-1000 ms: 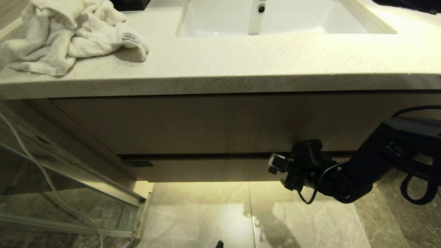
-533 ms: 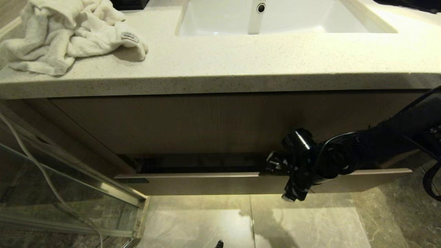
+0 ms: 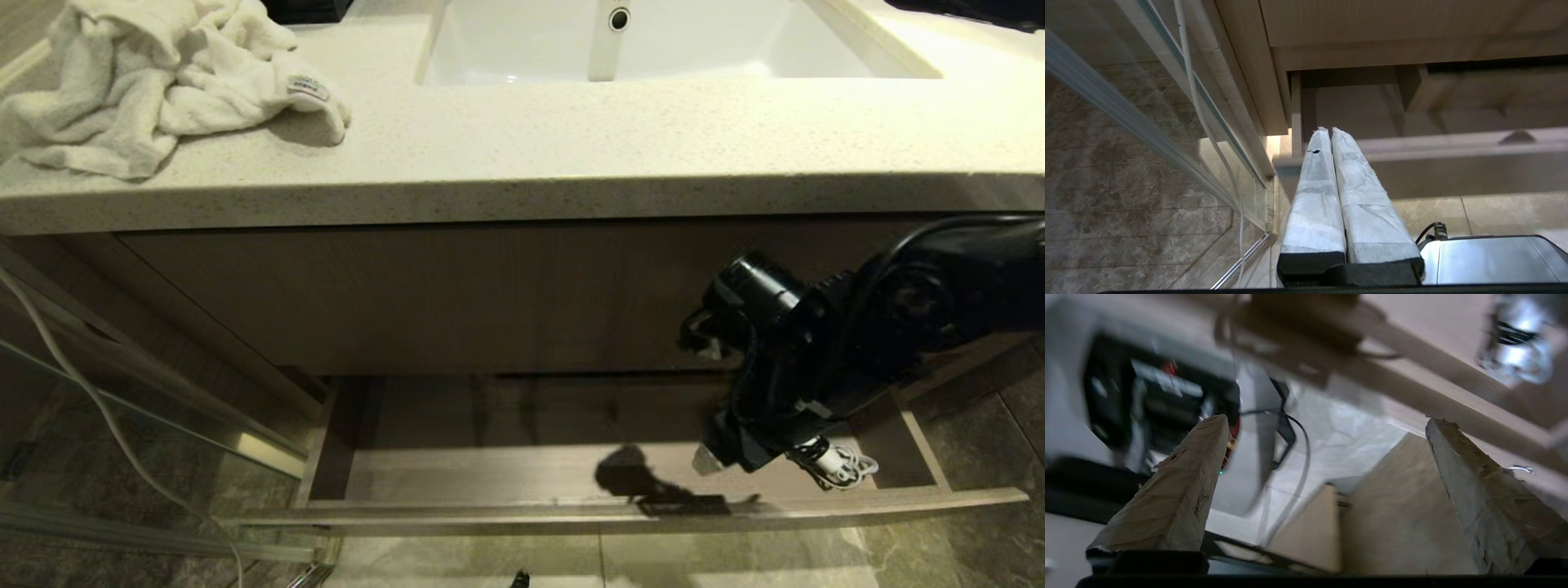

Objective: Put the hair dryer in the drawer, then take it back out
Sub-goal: Pull open the drawer

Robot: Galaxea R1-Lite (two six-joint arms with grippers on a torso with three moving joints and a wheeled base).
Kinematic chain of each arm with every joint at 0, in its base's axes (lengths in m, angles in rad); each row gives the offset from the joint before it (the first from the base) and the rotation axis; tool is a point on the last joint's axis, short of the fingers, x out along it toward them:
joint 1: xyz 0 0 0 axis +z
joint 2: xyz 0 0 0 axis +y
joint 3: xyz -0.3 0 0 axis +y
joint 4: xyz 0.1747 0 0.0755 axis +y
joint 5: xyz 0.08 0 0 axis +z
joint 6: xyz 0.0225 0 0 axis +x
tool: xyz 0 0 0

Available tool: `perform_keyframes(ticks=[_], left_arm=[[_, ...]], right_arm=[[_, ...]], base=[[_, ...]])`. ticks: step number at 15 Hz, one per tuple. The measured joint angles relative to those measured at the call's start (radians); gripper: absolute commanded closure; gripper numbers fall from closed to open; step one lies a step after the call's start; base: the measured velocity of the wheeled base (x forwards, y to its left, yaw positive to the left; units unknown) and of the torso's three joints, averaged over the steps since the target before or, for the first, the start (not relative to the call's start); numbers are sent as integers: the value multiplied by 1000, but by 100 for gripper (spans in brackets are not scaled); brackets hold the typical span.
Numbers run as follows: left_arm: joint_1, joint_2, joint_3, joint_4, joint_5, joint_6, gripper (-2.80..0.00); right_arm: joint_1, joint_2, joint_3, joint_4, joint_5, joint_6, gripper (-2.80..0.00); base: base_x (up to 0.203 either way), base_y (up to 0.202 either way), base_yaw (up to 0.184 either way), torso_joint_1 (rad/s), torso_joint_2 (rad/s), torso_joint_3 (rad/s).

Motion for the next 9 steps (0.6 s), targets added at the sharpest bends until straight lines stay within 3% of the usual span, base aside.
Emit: perform_keyframes(ticks=[2,5,9], left_arm=[[0,0,0,-1,0,0,0],[0,0,0,-1,0,0,0],[0,0,0,1,0,0,0]], right_arm=[[3,-107,-22,85,-23,119,-280],[10,-313,-43,226,-74,233,-280],[-34,-576,-29,463,-294,391,-280]], base=[[0,0,0,0,0,0],[0,0,0,0,0,0],[0,0,0,0,0,0]])
